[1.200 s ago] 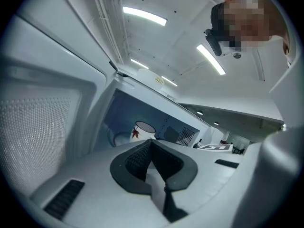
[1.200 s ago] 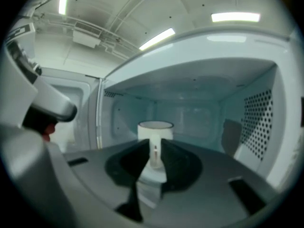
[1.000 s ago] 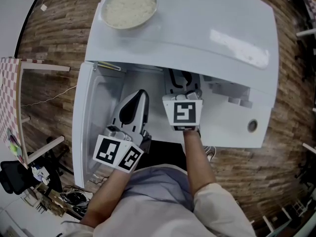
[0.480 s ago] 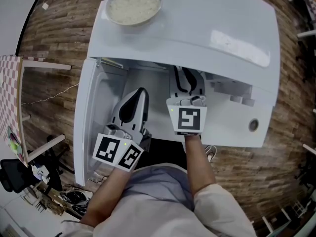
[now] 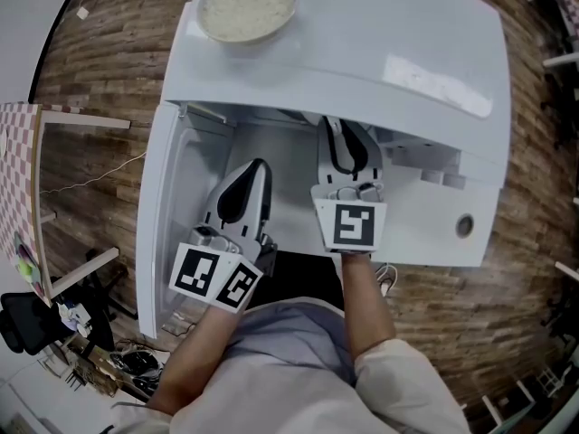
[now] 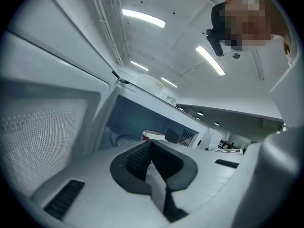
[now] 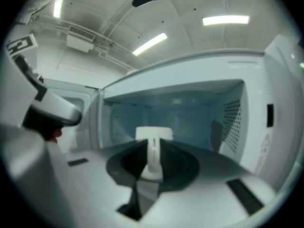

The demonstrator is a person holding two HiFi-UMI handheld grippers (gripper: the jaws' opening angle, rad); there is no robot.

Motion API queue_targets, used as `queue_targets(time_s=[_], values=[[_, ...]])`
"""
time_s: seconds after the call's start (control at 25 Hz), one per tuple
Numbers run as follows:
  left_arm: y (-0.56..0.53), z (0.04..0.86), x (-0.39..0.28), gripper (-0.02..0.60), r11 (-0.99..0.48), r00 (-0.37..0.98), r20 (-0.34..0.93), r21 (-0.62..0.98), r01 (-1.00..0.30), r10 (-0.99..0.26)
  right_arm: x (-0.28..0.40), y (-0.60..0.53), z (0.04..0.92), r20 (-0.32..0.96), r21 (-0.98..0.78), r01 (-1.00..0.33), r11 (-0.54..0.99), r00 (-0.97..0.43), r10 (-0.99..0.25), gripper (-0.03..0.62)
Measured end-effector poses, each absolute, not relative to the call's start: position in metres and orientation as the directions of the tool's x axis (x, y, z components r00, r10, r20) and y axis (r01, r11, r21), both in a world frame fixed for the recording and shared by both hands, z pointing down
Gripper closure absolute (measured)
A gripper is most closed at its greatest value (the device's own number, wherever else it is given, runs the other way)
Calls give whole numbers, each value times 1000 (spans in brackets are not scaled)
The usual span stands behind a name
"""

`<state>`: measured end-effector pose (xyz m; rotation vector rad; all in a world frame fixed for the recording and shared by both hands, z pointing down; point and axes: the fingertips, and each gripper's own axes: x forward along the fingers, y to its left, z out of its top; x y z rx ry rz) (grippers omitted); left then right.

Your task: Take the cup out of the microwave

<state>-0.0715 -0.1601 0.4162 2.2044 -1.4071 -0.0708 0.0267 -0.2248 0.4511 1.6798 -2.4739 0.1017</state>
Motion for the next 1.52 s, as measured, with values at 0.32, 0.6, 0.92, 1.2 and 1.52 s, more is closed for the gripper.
queue_targets(time_s=[0.32,0.6,0.92,1.2,1.52], values=[[-161,415,-71,574,-326,461,223,456,-828,-859,29,-217,444,155,30,-926,377,-368,-917,520],[-157,413,-71,574,-332,466,215,461,-823,-858,26,-205,438,148,20,-924,382,-375,-915,520],[-150,413,-68,574,-346,477,213,455,-821,-853,26,-189,433,142,9,-922,387,-382,-913,520],[-147,411,-63,575,-356,486,209,455,-817,-849,27,-177,429,149,1,-920,393,-388,-910,520],[-140,406,-62,575,-359,484,200,450,-818,-852,28,-158,426,151,-17,-912,409,-407,-901,520]])
